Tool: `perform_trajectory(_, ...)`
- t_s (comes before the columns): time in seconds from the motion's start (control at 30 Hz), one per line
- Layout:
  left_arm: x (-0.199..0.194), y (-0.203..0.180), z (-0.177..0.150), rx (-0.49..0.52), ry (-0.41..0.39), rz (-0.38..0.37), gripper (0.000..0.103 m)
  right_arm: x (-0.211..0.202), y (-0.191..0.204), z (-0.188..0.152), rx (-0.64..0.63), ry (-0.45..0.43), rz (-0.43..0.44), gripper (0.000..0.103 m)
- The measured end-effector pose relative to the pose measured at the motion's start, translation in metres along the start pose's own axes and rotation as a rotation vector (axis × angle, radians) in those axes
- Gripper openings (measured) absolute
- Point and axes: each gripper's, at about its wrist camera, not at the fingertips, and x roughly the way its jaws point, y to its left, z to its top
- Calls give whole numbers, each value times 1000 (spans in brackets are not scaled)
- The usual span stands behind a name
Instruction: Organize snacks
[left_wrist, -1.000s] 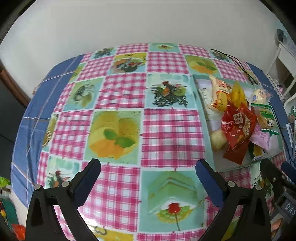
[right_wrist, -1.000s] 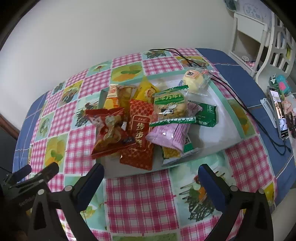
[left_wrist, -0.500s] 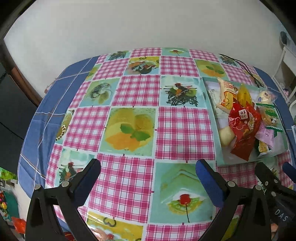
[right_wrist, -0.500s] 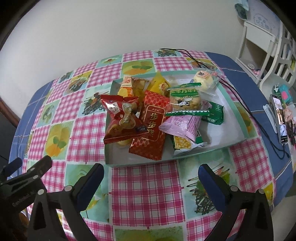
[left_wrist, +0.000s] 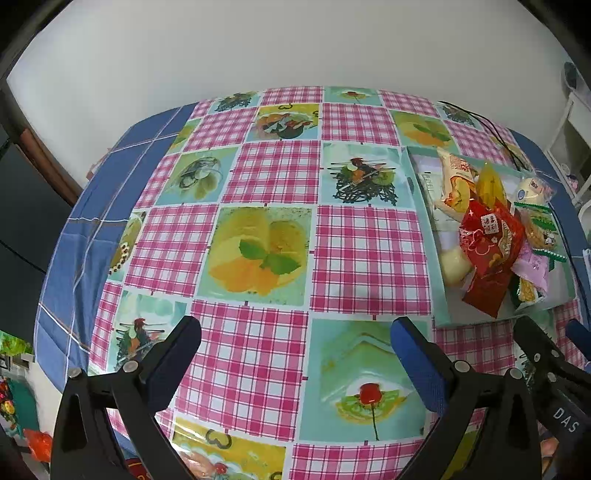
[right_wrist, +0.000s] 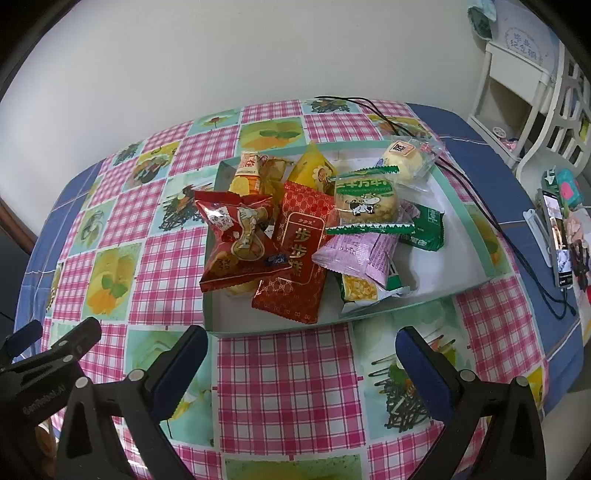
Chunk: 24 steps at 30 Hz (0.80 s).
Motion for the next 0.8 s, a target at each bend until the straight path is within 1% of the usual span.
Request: perform_trajectory(0.8, 6, 4, 1, -8, 29, 14, 102, 4, -1, 5, -10, 10, -7, 103)
